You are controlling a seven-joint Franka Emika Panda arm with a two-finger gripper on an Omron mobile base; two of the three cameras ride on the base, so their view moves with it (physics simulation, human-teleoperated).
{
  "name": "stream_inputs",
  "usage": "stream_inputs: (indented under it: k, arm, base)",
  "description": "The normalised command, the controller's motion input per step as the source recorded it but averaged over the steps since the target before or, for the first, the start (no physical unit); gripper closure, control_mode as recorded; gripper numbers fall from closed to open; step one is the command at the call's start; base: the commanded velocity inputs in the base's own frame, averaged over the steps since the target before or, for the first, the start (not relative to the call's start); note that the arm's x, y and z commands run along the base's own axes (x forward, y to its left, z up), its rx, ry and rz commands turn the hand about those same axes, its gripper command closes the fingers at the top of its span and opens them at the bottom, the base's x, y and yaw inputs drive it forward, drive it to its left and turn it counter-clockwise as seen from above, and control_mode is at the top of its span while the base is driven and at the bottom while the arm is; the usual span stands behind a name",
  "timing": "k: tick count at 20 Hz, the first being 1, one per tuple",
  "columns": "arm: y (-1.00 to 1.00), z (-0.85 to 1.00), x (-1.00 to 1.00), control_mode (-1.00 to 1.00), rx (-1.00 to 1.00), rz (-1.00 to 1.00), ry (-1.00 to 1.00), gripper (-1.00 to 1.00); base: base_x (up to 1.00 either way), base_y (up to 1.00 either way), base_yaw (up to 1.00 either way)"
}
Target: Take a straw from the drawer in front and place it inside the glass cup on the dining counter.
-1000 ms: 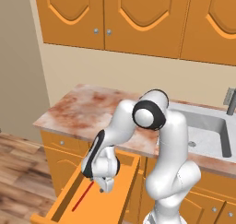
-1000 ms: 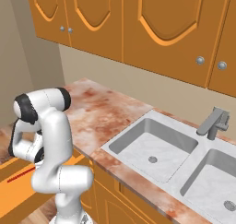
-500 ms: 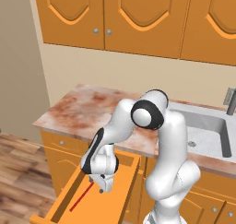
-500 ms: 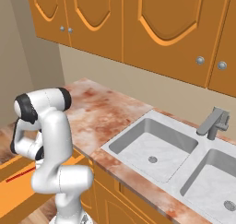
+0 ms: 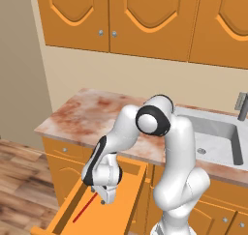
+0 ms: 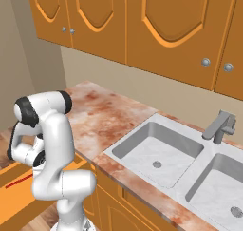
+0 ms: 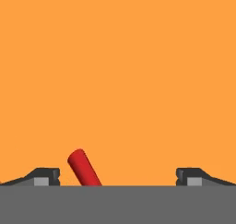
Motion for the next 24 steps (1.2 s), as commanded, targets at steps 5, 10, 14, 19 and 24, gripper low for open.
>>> stream_inputs:
  k: [5, 10, 14, 19, 24]
  arm:
    - [0.01, -0.25, 0.00, -1.00, 0.00, -0.05, 0.01, -1.00]
    - [0.01, -0.33, 0.00, -1.00, 0.00, -0.04, 0.07, 1.00]
    - [0.04, -0.32, 0.04, -1.00, 0.00, -0.03, 0.10, 1.00]
    - [0.00, -0.34, 0.00, -1.00, 0.00, -0.03, 0.10, 1.00]
    - [0.00, -0.42, -0.06, -1.00, 0.00, -0.04, 0.10, 1.00]
  base:
    - [0.00, 0.00, 0.00]
    - [0.00, 0.00, 0.00]
    - [0.00, 0.00, 0.00]
    - [0.00, 0.00, 0.00]
    - [0.00, 0.00, 0.00]
